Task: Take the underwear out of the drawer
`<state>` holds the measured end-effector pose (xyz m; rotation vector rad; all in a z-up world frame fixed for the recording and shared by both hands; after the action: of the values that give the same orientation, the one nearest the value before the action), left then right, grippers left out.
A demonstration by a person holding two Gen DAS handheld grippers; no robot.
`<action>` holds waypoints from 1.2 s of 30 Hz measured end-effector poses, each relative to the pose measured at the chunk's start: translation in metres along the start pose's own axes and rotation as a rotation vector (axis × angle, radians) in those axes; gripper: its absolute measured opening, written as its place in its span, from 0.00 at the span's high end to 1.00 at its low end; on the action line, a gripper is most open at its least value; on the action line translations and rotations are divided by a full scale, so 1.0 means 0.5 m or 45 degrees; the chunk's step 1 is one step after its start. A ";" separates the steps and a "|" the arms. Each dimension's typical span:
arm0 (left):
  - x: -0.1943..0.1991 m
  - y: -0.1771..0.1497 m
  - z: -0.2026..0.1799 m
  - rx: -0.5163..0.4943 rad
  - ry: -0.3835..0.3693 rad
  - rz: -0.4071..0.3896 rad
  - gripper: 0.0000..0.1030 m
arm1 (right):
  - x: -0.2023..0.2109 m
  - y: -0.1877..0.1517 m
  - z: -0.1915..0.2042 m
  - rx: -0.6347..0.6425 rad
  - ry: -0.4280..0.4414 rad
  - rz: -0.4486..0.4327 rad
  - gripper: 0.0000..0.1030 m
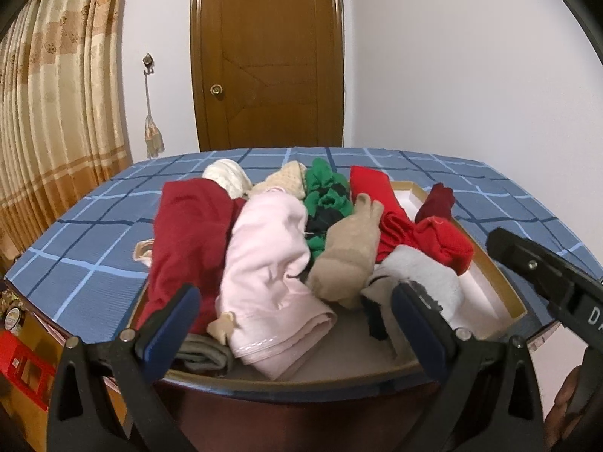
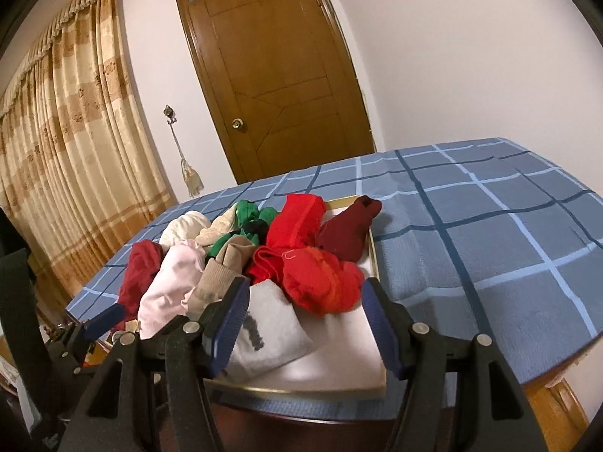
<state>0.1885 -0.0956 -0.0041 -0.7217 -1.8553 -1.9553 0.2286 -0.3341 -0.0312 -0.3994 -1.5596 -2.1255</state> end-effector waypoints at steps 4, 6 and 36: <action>0.011 -0.007 0.012 0.005 0.016 -0.008 0.00 | 0.021 -0.012 0.008 -0.008 -0.006 -0.027 0.37; 0.019 -0.011 0.017 0.007 0.018 -0.011 0.00 | 0.030 -0.018 0.011 -0.013 -0.002 -0.031 0.37; 0.158 -0.068 0.047 -0.014 0.023 -0.080 0.00 | 0.207 -0.076 0.080 0.023 0.007 -0.180 0.37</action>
<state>0.1080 -0.0624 0.0146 -0.6536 -1.8796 -2.0055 0.1189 -0.3075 0.0016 -0.2839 -1.6467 -2.2140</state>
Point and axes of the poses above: each gripper's, at about its wrist camera, not at the fingertips, and x roughly against the way its jaws point, z to its left, y to its top, the point moved 4 cm from there along -x, roughly the way its jaws point, and after that the axes turned 4 degrees about z, right-handed, at the moved point
